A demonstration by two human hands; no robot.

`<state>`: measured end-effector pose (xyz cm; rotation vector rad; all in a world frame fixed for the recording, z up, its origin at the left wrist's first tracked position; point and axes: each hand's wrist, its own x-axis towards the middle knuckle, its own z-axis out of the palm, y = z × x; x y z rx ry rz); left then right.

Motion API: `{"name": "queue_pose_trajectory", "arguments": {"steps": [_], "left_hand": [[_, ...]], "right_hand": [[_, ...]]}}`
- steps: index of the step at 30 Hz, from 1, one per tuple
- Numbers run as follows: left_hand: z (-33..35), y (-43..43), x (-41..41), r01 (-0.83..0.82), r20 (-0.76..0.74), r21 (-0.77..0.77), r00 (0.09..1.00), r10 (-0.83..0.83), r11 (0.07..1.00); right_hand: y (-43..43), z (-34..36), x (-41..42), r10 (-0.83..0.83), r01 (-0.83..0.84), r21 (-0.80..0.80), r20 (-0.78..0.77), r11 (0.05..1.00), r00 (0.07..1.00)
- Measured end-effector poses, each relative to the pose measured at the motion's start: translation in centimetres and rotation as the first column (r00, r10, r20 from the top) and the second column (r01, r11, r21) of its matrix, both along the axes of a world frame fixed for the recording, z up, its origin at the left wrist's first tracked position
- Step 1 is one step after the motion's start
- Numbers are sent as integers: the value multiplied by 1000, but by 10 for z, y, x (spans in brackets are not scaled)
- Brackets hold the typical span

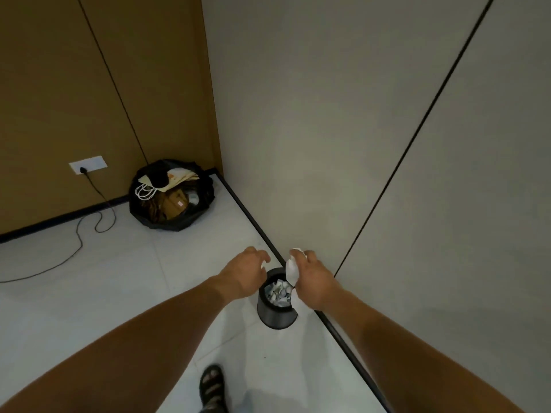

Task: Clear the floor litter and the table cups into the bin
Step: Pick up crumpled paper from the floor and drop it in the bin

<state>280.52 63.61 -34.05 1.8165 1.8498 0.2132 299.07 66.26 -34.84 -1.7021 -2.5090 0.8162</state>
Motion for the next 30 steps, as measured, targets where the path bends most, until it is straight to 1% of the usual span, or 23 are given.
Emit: {"name": "queue_pose_trajectory", "arguments": {"steps": [2, 5, 7, 9, 11, 14, 17, 19, 21, 24, 26, 28, 30], "left_hand": [[-19, 39, -6, 35, 29, -25, 999, -34, 999], [-60, 93, -17, 121, 72, -103, 991, -114, 987], [-92, 129, -25, 179, 96, -148, 981, -166, 973], [-131, 164, -31, 204, 109, -178, 976, -187, 963], [-176, 195, -32, 233, 118, -189, 970, -213, 954], [-256, 231, -27, 283, 158, -233, 955, -251, 931], [-347, 252, -17, 324, 177, -200, 940, -291, 925], [-408, 265, -9, 323, 172, -174, 940, -294, 930], [-466, 275, -1, 328, 157, -125, 939, -307, 937], [-536, 282, 6, 323, 135, -21, 939, -317, 946], [-576, 281, 8, 346, 94, 37, 933, -348, 938], [-609, 275, 6, 399, 17, 60, 916, -400, 915], [-631, 267, -1, 487, -96, 109, 873, -479, 867]], "right_hand": [[31, -19, -9, -41, 41, -24, -11, 999, 999], [74, -54, -23, -152, 149, -76, -44, 986, 987], [99, -84, -33, -236, 230, -108, -55, 967, 970], [123, -123, -41, -327, 312, -160, -78, 937, 942], [145, -168, -47, -419, 395, -200, -93, 897, 903], [175, -245, -47, -494, 474, -210, -57, 855, 867], [200, -331, -44, -555, 530, -231, -56, 816, 830], [215, -390, -42, -559, 528, -237, -85, 816, 825], [225, -449, -41, -544, 518, -207, -94, 830, 834], [230, -528, -44, -573, 552, -183, -93, 813, 814], [228, -571, -47, -582, 566, -151, -90, 810, 808], [221, -603, -51, -512, 509, -56, -51, 859, 858], [212, -624, -52, -388, 387, 23, 24, 922, 921]]}}
